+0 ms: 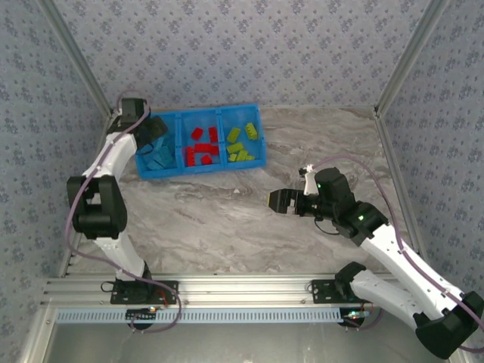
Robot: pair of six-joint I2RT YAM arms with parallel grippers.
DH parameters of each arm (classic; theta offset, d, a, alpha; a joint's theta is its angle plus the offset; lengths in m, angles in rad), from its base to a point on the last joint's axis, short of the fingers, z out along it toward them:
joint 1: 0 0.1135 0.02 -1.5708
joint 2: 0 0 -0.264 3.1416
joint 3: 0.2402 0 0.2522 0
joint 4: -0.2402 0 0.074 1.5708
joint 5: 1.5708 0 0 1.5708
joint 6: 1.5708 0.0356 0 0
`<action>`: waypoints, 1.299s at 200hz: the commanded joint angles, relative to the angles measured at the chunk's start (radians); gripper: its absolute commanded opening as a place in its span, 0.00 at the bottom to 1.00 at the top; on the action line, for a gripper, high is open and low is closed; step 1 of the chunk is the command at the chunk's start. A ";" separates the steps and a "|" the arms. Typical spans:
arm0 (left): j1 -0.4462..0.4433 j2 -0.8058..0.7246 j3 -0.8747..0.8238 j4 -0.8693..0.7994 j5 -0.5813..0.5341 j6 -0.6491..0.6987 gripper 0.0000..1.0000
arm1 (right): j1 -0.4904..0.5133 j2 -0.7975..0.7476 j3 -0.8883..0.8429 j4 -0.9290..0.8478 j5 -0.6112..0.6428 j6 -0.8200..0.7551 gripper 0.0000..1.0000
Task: Sort the legos into containers by color
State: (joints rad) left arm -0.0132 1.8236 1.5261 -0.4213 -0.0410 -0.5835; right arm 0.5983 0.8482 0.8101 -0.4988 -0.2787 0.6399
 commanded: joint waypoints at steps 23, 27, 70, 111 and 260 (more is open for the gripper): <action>0.003 0.036 0.151 -0.114 -0.003 0.025 0.83 | 0.008 -0.025 0.021 -0.052 0.058 0.006 0.99; 0.003 0.028 0.147 -0.114 -0.002 0.027 0.83 | 0.008 -0.024 0.021 -0.056 0.065 0.006 0.99; -0.028 -0.281 -0.128 -0.008 0.085 0.035 0.85 | -0.024 -0.061 0.022 -0.184 0.339 -0.002 1.00; -0.123 -0.706 -0.537 0.085 -0.033 0.133 0.92 | -0.130 -0.098 -0.046 -0.129 0.764 -0.195 1.00; 0.029 -0.596 -1.238 1.118 -0.097 0.429 0.99 | -0.618 0.690 -0.456 1.407 0.405 -0.634 1.00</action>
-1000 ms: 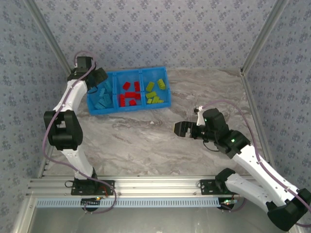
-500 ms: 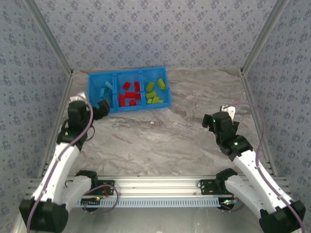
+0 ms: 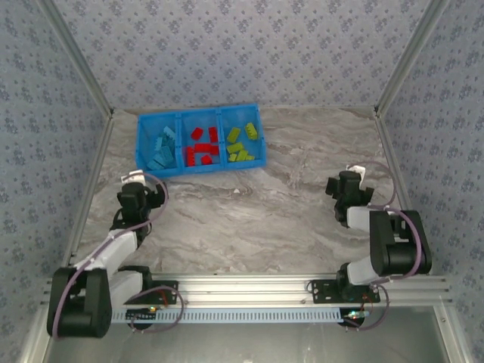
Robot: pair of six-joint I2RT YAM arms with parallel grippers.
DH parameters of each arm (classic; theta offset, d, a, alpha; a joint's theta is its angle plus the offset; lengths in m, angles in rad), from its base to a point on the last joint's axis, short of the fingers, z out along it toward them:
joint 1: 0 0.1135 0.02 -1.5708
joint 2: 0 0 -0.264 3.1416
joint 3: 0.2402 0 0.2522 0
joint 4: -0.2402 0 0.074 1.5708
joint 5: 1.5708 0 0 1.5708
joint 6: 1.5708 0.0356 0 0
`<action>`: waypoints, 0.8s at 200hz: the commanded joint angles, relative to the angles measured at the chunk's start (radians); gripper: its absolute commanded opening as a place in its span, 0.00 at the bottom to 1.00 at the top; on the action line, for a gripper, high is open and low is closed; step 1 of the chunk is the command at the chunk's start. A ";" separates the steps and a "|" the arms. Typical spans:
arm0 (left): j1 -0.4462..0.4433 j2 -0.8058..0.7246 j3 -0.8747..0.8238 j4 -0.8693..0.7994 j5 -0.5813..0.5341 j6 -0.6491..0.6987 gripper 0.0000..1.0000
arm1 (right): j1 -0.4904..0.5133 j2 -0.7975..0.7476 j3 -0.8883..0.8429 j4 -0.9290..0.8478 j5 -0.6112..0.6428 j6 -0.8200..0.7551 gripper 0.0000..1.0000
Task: Sort the legos into containers by color
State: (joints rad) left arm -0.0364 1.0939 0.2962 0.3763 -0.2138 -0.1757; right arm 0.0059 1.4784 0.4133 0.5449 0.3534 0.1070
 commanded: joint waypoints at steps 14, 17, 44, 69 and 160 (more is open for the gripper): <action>0.096 0.227 0.054 0.342 0.198 0.072 0.99 | -0.036 0.032 -0.045 0.276 -0.213 -0.084 1.00; 0.096 0.247 0.064 0.346 0.210 0.094 0.99 | -0.032 0.040 -0.051 0.300 -0.207 -0.090 1.00; 0.097 0.472 0.074 0.576 0.260 0.125 0.99 | 0.002 0.042 -0.047 0.311 -0.131 -0.104 1.00; 0.095 0.439 0.093 0.475 0.239 0.122 0.99 | -0.014 0.042 -0.042 0.301 -0.177 -0.102 1.00; 0.056 0.438 0.126 0.418 0.188 0.153 0.99 | -0.016 0.042 -0.033 0.283 -0.213 -0.110 1.00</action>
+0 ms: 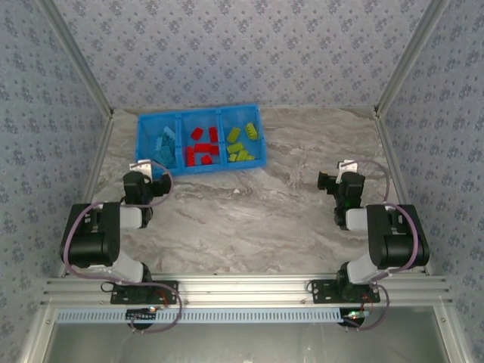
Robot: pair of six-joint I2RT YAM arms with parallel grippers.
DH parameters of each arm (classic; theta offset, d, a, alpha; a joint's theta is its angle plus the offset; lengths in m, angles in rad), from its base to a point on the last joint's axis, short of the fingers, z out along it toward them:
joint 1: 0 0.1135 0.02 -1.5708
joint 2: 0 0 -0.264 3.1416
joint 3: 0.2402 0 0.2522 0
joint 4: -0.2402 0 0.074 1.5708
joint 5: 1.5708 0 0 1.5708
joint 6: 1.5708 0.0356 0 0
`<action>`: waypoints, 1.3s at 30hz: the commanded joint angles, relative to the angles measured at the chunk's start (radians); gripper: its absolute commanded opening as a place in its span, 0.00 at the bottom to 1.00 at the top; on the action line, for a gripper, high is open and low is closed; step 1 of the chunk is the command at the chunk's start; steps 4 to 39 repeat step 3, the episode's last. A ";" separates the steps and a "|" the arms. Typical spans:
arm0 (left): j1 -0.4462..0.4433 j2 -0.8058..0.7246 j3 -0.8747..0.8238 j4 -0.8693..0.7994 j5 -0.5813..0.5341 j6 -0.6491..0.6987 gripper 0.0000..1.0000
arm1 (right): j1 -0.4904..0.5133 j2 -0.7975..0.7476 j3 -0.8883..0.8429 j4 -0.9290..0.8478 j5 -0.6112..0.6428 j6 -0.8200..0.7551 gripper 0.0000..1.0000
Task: Sort the legos into containers by color
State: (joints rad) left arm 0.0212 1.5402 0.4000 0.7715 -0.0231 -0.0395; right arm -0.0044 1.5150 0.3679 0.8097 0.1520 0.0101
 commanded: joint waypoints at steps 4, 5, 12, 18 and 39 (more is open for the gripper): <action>-0.003 -0.008 0.022 0.023 -0.002 0.017 0.99 | -0.006 0.004 0.010 0.023 -0.011 -0.013 1.00; -0.003 -0.008 0.022 0.023 -0.002 0.017 0.99 | -0.006 0.004 0.010 0.023 -0.011 -0.013 1.00; -0.003 -0.008 0.022 0.023 -0.002 0.017 0.99 | -0.006 0.004 0.010 0.023 -0.011 -0.013 1.00; -0.003 -0.008 0.022 0.023 -0.002 0.017 0.99 | -0.006 0.004 0.010 0.023 -0.011 -0.013 1.00; -0.003 -0.008 0.022 0.023 -0.002 0.017 0.99 | -0.006 0.004 0.010 0.023 -0.011 -0.013 1.00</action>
